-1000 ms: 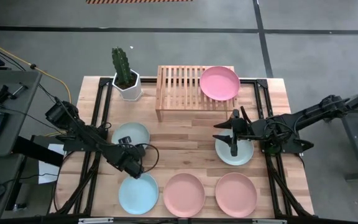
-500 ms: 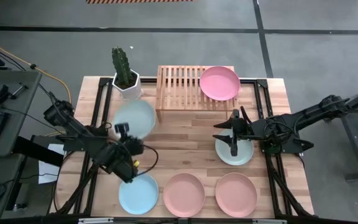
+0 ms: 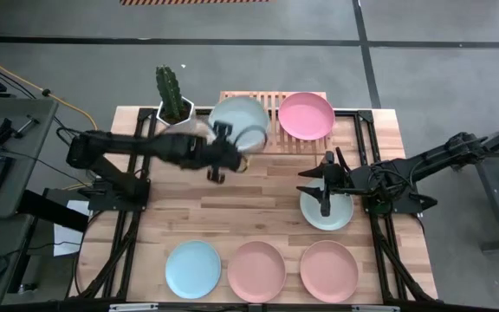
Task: Place and stack plates onto a shelf
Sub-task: Put the left light blue plate on the shelf
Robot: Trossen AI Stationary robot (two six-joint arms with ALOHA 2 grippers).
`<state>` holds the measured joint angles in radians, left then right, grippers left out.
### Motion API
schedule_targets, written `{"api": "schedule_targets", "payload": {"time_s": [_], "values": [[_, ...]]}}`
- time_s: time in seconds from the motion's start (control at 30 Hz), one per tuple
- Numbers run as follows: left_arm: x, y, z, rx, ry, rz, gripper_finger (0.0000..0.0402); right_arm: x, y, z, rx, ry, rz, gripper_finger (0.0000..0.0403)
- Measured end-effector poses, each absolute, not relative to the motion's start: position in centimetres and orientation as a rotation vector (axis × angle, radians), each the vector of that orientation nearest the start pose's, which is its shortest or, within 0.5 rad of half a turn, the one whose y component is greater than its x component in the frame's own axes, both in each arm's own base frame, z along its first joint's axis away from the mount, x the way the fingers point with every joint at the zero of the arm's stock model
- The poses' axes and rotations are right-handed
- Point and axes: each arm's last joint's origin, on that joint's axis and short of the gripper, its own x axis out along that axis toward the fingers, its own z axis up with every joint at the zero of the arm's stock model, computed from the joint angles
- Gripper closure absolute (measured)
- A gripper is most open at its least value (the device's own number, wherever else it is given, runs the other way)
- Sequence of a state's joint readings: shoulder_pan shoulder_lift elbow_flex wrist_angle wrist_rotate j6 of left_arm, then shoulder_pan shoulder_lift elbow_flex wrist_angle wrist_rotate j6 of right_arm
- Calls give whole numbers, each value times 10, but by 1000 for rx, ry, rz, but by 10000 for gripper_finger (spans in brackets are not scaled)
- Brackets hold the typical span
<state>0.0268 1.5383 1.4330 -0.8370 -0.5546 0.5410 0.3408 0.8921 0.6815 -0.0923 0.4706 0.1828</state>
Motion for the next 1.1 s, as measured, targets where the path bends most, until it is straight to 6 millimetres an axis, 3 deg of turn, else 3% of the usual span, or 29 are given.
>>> {"api": "schedule_targets", "payload": {"time_s": [0.17,0.3,0.57,0.77,1.1], "values": [[314,73,327,660,1045,277,401,189,53,289,55,265,-152,222],[315,91,324,596,1019,245,401,189,53,289,54,264,-153,222],[331,93,301,596,1079,176,401,189,52,289,55,258,-183,222],[343,93,283,643,1152,219,401,189,52,289,70,256,-189,222],[347,85,279,665,1163,225,368,189,52,290,82,248,-189,222]]}}
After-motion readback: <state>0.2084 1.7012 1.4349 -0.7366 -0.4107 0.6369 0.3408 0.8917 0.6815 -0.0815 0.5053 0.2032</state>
